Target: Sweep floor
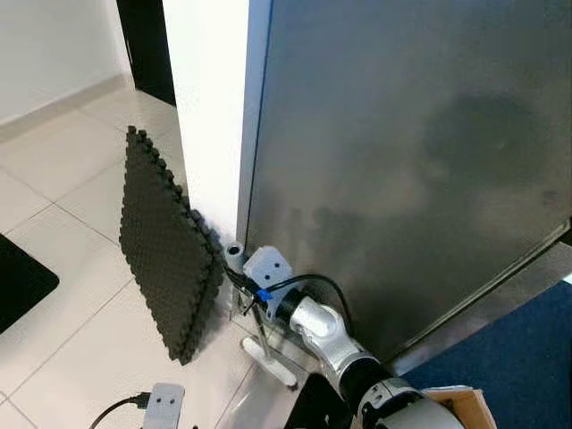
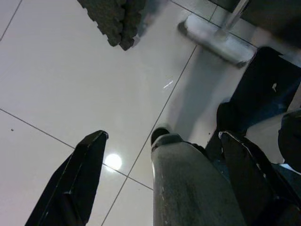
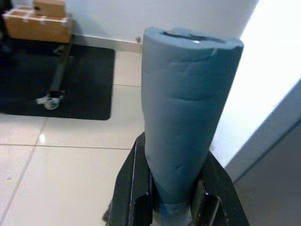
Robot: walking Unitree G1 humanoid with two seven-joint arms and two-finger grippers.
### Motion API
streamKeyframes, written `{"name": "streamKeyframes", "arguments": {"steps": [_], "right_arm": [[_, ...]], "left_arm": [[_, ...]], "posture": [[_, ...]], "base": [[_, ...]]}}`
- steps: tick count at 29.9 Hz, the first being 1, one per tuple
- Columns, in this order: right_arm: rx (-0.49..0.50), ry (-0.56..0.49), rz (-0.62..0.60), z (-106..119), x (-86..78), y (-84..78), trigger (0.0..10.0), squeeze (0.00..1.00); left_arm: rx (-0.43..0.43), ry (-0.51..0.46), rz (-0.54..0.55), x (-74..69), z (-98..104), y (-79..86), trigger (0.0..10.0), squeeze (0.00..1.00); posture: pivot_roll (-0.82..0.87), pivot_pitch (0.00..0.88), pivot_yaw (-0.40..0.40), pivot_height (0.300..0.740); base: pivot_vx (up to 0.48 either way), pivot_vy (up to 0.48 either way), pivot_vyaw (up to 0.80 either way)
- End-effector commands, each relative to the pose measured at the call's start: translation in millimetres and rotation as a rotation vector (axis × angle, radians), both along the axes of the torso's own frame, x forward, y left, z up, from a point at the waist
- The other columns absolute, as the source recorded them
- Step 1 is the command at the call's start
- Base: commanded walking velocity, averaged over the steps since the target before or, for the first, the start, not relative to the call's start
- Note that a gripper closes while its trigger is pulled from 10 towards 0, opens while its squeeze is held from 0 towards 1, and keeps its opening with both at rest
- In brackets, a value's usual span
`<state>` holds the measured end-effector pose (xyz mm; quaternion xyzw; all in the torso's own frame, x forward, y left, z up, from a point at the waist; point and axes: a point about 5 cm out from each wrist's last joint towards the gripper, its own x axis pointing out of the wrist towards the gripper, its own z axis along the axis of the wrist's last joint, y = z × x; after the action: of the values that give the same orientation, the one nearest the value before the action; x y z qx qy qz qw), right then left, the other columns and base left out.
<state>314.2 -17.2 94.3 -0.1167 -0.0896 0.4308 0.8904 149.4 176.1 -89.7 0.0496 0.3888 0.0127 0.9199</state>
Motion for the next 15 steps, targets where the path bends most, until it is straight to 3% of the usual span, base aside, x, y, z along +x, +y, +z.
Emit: {"name": "streamKeyframes", "arguments": {"steps": [1, 15], "right_arm": [[0.0, -0.03, 0.024, 3.5, 0.2, -0.2, 10.0, 0.0], [-0.008, -0.027, -0.115, 3.8, 9.7, -6.8, 10.0, 0.0]], "left_arm": [[-0.033, 0.233, 0.015, -64.1, -23.6, -9.7, 10.0, 0.0], [-0.046, 0.151, 0.057, -59.2, -19.6, -16.1, 10.0, 0.0]], "posture": [[0.0, 0.234, -0.174, 0.74], [0.02, 0.316, -0.201, 0.74]], "base": [[0.0, 0.0, 0.0], [0.0, 0.0, 0.0]]}}
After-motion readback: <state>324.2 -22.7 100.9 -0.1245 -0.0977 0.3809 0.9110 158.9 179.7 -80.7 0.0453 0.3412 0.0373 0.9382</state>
